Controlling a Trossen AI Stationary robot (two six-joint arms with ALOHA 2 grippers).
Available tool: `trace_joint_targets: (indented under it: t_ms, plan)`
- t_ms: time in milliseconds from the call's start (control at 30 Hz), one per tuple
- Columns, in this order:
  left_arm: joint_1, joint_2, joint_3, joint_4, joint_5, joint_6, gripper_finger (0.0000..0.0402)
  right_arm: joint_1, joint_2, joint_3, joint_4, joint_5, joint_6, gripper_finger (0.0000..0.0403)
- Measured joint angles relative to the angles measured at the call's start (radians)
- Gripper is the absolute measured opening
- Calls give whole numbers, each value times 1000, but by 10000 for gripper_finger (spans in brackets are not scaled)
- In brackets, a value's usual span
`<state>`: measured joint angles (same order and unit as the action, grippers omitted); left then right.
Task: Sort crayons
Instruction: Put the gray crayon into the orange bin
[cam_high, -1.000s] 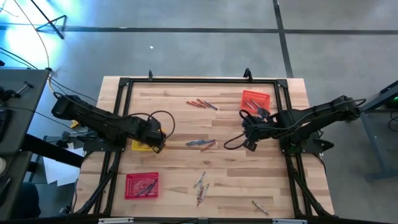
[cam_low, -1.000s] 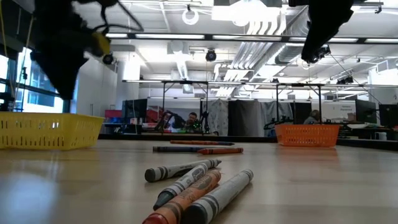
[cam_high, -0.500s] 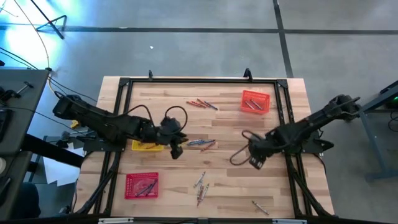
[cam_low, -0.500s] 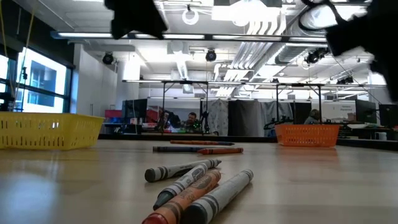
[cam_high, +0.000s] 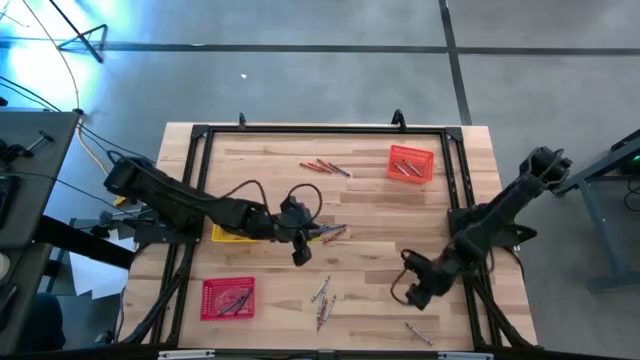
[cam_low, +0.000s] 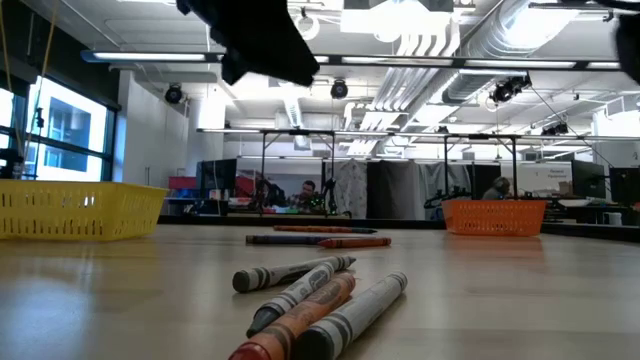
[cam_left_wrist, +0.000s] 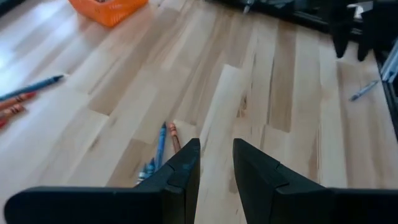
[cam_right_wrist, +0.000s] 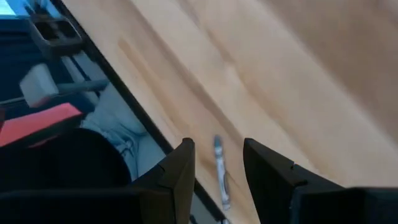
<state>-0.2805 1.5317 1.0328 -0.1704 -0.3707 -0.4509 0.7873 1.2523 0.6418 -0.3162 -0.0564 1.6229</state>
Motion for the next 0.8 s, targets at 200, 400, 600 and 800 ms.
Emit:
trace_joint_targets:
  t_ms: [200, 400, 600, 800]
  plan:
    - [-44, 91, 0, 199, 51, 9, 83, 116, 146, 0, 156, -23, 130, 130]
    - [-97, 130, 0, 325, 48, 34, 83, 183, 310, 105, 172, -15, 131, 130]
    - [-142, 136, 0, 410, 3, 73, 83, 221, 463, 278, -4, -18, 79, 130]
    - [-180, 136, 0, 462, -11, 136, 83, 205, 551, 404, -212, -22, 26, 130]
